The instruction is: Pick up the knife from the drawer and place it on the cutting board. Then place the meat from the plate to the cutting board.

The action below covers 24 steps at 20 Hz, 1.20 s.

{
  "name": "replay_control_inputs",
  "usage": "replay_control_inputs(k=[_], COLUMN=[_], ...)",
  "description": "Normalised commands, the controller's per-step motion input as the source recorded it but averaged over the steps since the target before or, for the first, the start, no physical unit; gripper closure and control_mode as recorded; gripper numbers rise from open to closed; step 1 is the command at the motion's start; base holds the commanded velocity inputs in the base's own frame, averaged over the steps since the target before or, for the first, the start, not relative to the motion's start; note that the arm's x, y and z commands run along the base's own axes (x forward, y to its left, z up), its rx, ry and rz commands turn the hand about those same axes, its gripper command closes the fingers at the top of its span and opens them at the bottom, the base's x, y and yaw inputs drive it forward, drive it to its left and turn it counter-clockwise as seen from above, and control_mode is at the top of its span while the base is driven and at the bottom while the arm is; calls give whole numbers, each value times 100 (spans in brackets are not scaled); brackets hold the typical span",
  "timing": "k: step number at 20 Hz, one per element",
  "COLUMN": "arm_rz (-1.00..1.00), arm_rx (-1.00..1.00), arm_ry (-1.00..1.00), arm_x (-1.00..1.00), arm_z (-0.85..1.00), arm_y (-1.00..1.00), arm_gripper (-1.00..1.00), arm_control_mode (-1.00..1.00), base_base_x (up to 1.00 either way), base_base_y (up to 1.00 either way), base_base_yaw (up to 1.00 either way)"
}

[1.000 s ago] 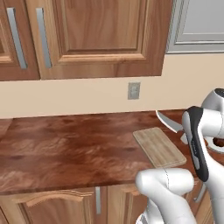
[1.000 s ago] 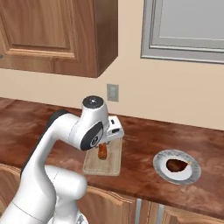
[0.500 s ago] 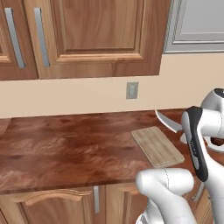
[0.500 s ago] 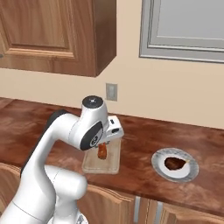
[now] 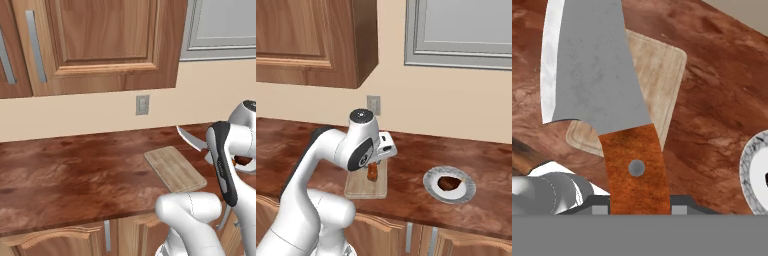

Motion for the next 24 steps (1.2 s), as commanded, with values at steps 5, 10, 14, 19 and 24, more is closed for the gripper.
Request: replay_control_inputs(k=[5,10,14,19,24], arm_rz=[-6,-1,0,0,0], arm_rx=[0,0,0,0,1], arm_ry=[15,22,16,11,3], arm_x=[60,55,17,0,-4], arm_z=[-30,-31,-18,-33,-41], arm_y=[0,0,0,0,0], arm_gripper=[100,100,100,100,100], arm_control_mode=[-100,-100,-100,-100,-100], base_base_x=[40,0,0,0,0], base_base_y=[0,0,0,0,0], base_base_yaw=[-9,0,0,0,0])
